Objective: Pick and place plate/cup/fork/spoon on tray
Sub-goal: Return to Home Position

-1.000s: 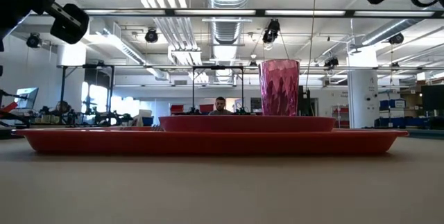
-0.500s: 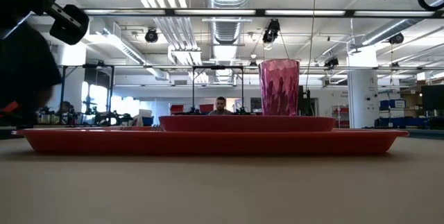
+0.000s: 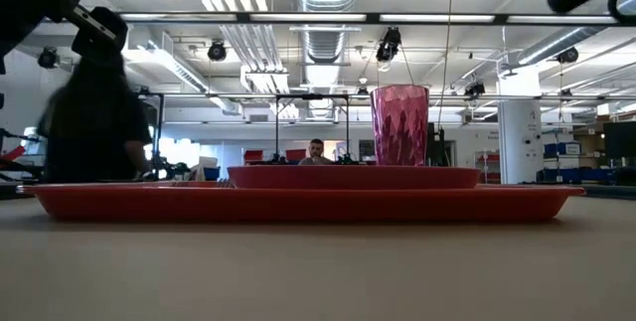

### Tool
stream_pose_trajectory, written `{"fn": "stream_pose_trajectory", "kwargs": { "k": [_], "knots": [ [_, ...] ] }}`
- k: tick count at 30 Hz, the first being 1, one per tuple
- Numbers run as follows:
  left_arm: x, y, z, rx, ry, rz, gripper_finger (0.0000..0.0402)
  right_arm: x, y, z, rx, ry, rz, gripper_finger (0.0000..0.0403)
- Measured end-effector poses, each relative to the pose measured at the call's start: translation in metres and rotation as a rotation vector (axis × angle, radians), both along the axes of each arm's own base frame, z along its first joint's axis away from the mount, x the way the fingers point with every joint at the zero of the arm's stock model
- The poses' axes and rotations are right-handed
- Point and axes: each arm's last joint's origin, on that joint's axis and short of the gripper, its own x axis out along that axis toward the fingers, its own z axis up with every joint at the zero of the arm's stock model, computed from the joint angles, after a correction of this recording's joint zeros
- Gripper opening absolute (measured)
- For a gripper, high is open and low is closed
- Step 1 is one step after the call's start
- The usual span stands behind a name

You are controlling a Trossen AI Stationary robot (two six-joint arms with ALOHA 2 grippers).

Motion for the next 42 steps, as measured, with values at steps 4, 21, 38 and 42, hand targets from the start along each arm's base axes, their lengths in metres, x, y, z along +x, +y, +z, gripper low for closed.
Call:
{"fn": "stream_pose_trajectory", "kwargs": {
  "k": [4,21,38,42],
  "knots": [
    [0.000,0.000,-0.001,0.002,0.013,0.000,0.0000,0.009,0.001,-0.011,0.045,0.208,0.045,0.0008],
    [0.002,0.000,-0.007,0.005,0.072,-0.001,0.0000,0.005,-0.002,-0.033,0.081,0.928,-0.037,0.0008],
    [0.003,0.000,-0.014,-0.032,0.176,-0.003,0.0000,0.001,-0.005,-0.036,0.065,0.994,-0.149,0.0008],
    [0.003,0.000,-0.014,-0.033,0.175,0.000,0.0000,0.011,-0.002,-0.039,0.077,0.853,-0.079,0.0008]
  ]
}}
